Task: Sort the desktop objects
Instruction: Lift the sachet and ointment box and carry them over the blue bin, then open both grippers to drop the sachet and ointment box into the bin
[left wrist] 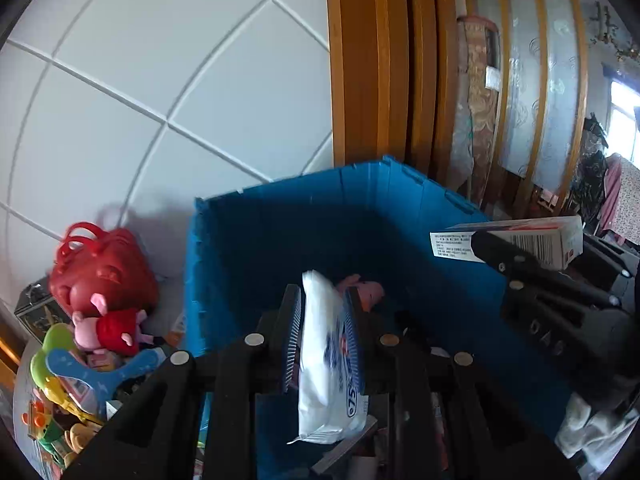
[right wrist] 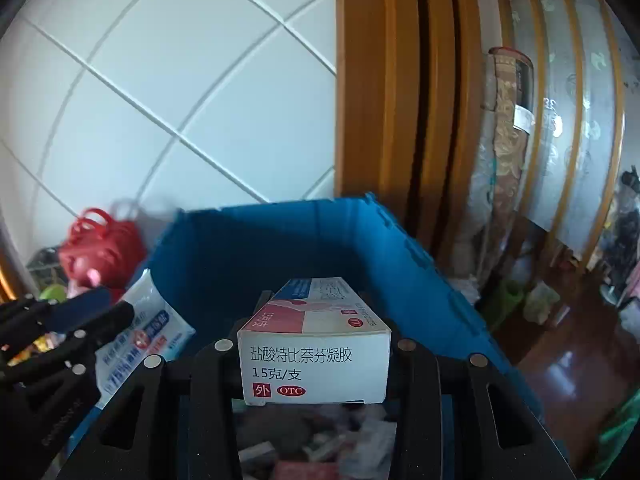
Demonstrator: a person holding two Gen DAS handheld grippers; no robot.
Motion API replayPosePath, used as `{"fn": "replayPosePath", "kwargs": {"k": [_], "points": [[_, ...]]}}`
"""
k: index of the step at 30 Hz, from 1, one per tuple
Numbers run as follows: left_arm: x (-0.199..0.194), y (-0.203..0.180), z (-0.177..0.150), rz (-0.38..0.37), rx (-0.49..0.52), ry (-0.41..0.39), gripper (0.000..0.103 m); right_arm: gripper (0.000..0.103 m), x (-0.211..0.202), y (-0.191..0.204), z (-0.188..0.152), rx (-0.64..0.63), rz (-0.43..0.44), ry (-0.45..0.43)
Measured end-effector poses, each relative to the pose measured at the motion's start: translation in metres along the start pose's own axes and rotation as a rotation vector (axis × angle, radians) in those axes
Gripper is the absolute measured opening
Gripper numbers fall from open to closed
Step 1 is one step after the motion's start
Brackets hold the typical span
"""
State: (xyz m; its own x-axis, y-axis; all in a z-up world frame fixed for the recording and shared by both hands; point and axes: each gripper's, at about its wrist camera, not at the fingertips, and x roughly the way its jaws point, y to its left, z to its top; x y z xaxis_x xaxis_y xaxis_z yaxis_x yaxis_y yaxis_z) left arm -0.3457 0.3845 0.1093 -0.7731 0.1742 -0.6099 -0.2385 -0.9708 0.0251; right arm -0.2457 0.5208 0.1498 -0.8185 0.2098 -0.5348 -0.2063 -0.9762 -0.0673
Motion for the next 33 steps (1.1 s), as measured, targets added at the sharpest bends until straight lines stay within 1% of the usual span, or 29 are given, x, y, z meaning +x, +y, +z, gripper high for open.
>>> {"fn": "replayPosePath", "kwargs": {"k": [3,6,7,8,9,10,11,13,14,15,17,18,19,20,21,22,26,29,32,33], "points": [[0.037,-0.016,0.001,0.015,0.011,0.074,0.022,0.039,0.038,-0.014,-0.005,0.018,-0.02,0.079],[0.06,-0.026,-0.008,0.012,0.034,0.123,0.022,0.039,0.065,-0.028,-0.017,0.044,-0.036,0.145],[0.067,-0.03,-0.011,0.018,0.056,0.137,0.022,0.039,0.071,-0.032,-0.018,0.063,-0.027,0.175],[0.069,-0.031,-0.013,0.021,0.071,0.142,0.022,0.039,0.073,-0.037,-0.019,0.084,-0.01,0.18],[0.071,-0.032,-0.016,0.025,0.077,0.146,0.022,0.039,0.074,-0.038,-0.019,0.085,-0.027,0.175],[0.072,-0.031,-0.017,0.02,0.072,0.147,0.022,0.039,0.075,-0.037,-0.02,0.069,-0.063,0.18],[0.074,-0.031,-0.019,0.009,0.07,0.153,0.022,0.039,0.078,-0.037,-0.022,0.065,-0.067,0.192],[0.079,-0.029,-0.024,0.006,0.07,0.183,0.022,0.039,0.084,-0.037,-0.027,0.071,-0.06,0.214],[0.084,-0.029,-0.026,0.012,0.073,0.207,0.022,0.039,0.089,-0.034,-0.03,0.05,-0.08,0.243],[0.088,-0.028,-0.028,0.007,0.07,0.226,0.022,0.039,0.09,-0.033,-0.032,0.038,-0.088,0.254],[0.092,-0.028,-0.029,-0.007,0.062,0.25,0.022,0.041,0.088,-0.032,-0.032,0.023,-0.109,0.244],[0.093,-0.028,-0.03,-0.008,0.063,0.254,0.022,0.048,0.09,-0.033,-0.032,0.018,-0.118,0.244],[0.094,-0.029,-0.031,-0.007,0.067,0.258,0.022,0.062,0.09,-0.033,-0.032,0.014,-0.126,0.247],[0.095,-0.029,-0.033,-0.007,0.071,0.262,0.022,0.071,0.092,-0.034,-0.033,0.012,-0.131,0.255],[0.096,-0.03,-0.035,-0.009,0.074,0.268,0.022,0.087,0.093,-0.035,-0.034,0.012,-0.138,0.264],[0.097,-0.03,-0.036,-0.009,0.076,0.275,0.022,0.093,0.096,-0.035,-0.033,0.01,-0.145,0.27],[0.096,-0.03,-0.037,-0.007,0.077,0.27,0.022,0.093,0.099,-0.037,-0.033,0.008,-0.167,0.281],[0.093,-0.028,-0.035,-0.018,0.063,0.255,0.022,0.094,0.097,-0.039,-0.031,0.026,-0.166,0.265],[0.082,-0.022,-0.031,-0.023,0.038,0.215,0.022,0.094,0.089,-0.041,-0.025,0.042,-0.165,0.252],[0.076,-0.02,-0.028,-0.025,0.03,0.2,0.022,0.094,0.083,-0.042,-0.022,0.053,-0.142,0.255]]}}
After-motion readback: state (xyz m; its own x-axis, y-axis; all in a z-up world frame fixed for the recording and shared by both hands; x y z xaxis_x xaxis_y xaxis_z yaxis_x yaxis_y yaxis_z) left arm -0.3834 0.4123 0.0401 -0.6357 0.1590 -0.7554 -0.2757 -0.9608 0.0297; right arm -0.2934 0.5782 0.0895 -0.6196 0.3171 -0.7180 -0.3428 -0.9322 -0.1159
